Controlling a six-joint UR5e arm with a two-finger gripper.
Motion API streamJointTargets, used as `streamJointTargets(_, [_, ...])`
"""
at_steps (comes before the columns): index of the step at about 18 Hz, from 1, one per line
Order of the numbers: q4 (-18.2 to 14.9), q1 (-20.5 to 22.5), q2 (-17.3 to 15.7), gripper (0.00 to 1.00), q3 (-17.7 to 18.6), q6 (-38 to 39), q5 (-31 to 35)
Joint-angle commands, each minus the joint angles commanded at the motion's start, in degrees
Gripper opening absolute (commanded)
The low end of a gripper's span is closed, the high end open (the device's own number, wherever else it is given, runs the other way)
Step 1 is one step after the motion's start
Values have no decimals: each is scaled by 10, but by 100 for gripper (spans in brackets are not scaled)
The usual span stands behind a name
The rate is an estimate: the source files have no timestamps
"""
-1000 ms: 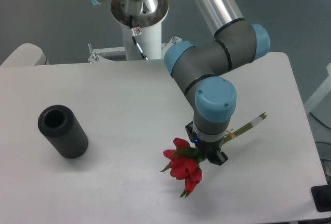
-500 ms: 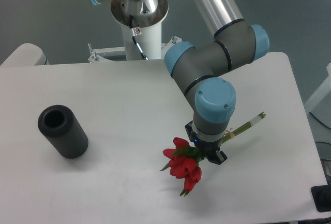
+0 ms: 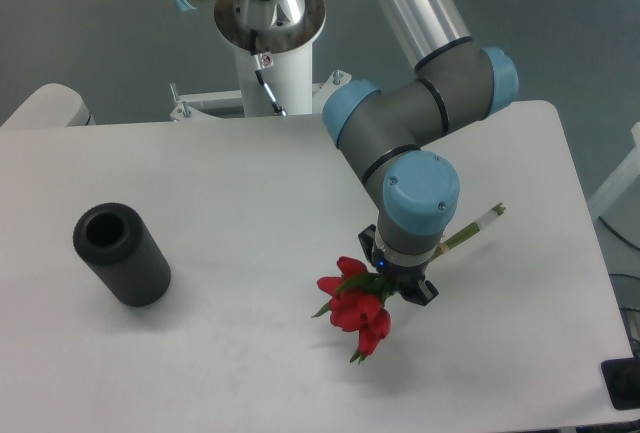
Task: Place the flowers on the table
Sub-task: 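Lower the held tulips onto the table surface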
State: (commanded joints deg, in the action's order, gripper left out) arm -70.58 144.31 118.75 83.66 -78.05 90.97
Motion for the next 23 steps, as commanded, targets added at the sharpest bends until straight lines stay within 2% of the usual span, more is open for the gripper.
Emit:
streamJointTargets(2, [6,9,-7,12,22,-1,-3])
streamJointTargets(8, [52,26,-27,12,77,-11,-4])
streamJointTargets(12, [65,25,-39,17,120,-23,-4])
streamJointTargets(14, [68,26,-47,28,131,-27,-5])
streamJointTargets(17, [68,30,-50,59,139,-57,-6])
streamJointTargets(18, [68,33,-50,77,140,-62,-7])
streamJointTargets(19, [68,34,-50,100,142,-62,-7])
streamJointTargets(23, [69,35,-55,100,142,-62,-7])
